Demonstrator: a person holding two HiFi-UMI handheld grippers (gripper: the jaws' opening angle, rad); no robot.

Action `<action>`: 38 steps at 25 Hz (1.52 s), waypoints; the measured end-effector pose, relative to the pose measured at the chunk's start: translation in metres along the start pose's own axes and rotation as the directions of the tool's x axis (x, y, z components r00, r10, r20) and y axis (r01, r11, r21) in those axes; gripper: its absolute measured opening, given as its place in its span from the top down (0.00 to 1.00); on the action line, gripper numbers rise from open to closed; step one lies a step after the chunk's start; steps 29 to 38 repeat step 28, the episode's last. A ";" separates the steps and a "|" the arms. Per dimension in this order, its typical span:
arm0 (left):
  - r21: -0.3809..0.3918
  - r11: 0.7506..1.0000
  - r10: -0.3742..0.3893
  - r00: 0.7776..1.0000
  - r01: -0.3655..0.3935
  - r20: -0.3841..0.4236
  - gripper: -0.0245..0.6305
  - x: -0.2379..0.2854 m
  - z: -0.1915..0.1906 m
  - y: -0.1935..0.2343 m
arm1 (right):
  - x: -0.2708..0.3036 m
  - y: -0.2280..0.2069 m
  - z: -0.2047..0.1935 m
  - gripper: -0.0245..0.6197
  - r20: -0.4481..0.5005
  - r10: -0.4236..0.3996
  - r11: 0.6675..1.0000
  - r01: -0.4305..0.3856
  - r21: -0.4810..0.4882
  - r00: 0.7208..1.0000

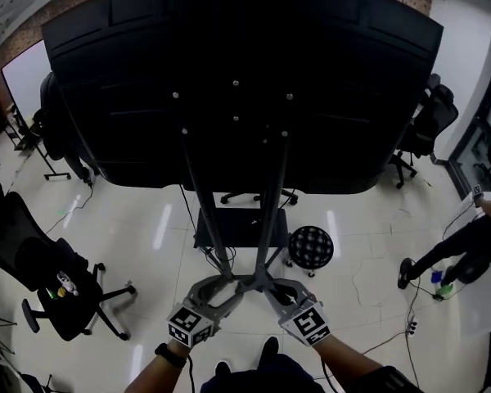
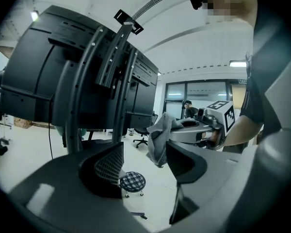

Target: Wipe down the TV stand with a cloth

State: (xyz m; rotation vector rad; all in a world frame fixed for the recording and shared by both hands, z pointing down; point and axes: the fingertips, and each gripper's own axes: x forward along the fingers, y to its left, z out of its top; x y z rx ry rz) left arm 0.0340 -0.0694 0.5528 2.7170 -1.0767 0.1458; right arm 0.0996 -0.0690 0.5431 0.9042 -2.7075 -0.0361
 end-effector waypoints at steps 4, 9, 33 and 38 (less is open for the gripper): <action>0.017 0.999 -0.041 0.999 0.040 0.026 0.51 -0.047 0.013 -0.020 | -0.023 0.034 0.016 0.94 0.020 -0.054 0.995 0.052 0.083 0.998; 0.007 0.997 -0.081 0.996 0.081 0.033 0.51 -0.112 0.006 -0.039 | -0.044 0.087 0.032 0.94 0.043 -0.125 0.990 0.121 0.072 0.991; -0.049 0.983 -0.173 0.979 0.179 0.103 0.50 -0.206 0.017 -0.082 | -0.094 0.179 0.064 0.94 0.110 -0.209 0.973 0.195 0.121 0.972; -0.049 0.983 -0.173 0.979 0.179 0.103 0.50 -0.206 0.017 -0.082 | -0.094 0.179 0.064 0.94 0.110 -0.209 0.973 0.195 0.121 0.972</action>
